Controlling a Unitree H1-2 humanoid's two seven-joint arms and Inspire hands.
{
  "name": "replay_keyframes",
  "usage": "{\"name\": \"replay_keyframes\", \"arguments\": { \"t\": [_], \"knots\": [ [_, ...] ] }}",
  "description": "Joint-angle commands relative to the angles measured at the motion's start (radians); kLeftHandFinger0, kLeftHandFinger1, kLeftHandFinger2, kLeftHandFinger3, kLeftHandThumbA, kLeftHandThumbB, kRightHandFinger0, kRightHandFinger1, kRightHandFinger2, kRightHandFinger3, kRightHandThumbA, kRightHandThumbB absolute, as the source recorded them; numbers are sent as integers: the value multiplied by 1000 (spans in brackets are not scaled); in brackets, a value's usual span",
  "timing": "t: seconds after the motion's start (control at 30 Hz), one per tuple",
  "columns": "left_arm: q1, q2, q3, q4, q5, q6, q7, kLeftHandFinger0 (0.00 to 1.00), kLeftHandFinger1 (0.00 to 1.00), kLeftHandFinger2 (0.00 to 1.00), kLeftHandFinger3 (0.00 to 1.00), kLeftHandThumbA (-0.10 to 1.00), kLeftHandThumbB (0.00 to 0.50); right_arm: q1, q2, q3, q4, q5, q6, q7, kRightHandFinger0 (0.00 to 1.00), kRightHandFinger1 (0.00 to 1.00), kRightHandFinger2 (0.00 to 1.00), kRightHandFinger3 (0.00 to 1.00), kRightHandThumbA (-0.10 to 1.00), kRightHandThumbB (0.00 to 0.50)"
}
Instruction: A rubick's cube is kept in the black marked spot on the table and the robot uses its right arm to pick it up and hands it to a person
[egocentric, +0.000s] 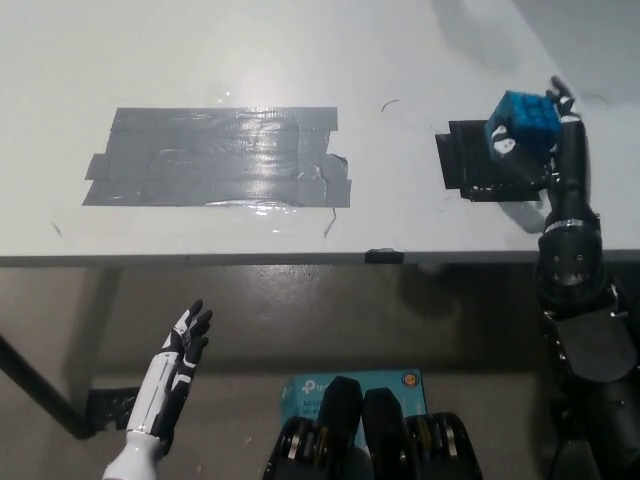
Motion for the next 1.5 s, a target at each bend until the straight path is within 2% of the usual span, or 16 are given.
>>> {"name": "replay_keyframes", "arguments": {
  "t": [0.0,0.27,0.4,0.53,0.63,0.77,0.87,1.13,1.47],
  "knots": [
    [-24,16,5,-23,-6,-10,-12,1000,1000,1000,1000,959,217,-39,10,-12,-447,-22,129,53,0,425,905,992,-100,177],
    [-32,20,6,-27,-5,-4,-14,1000,1000,1000,1000,965,220,-44,20,0,-532,-48,171,62,0,396,900,1000,-100,173],
    [-31,21,5,-29,-7,-8,-17,1000,1000,1000,1000,959,204,-58,25,7,-536,-55,204,75,0,375,892,1000,-100,166],
    [-35,21,1,-23,3,-13,-12,1000,1000,1000,1000,958,198,-84,34,16,-517,-47,201,98,0,398,911,1000,-100,161],
    [-37,19,-1,-23,3,-10,-12,1000,1000,1000,1000,961,198,-110,42,26,-482,-55,188,101,0,400,907,1000,-100,177],
    [-33,17,-3,-30,0,-2,-16,1000,1000,1000,1000,958,201,-173,52,53,-363,-68,164,104,12,453,960,1000,-100,182],
    [-33,17,-5,-36,-3,4,-18,1000,1000,1000,1000,957,199,-242,57,70,-215,-77,125,95,12,477,960,1000,-100,187],
    [-41,17,-6,-41,1,7,-15,1000,1000,1000,1000,960,194,-418,67,96,102,-84,51,73,0,470,944,1000,-100,186],
    [-46,15,-11,-40,5,8,-16,1000,1000,1000,1000,964,200,-619,64,118,587,-75,-55,45,0,508,956,992,-100,219]
  ]
}}
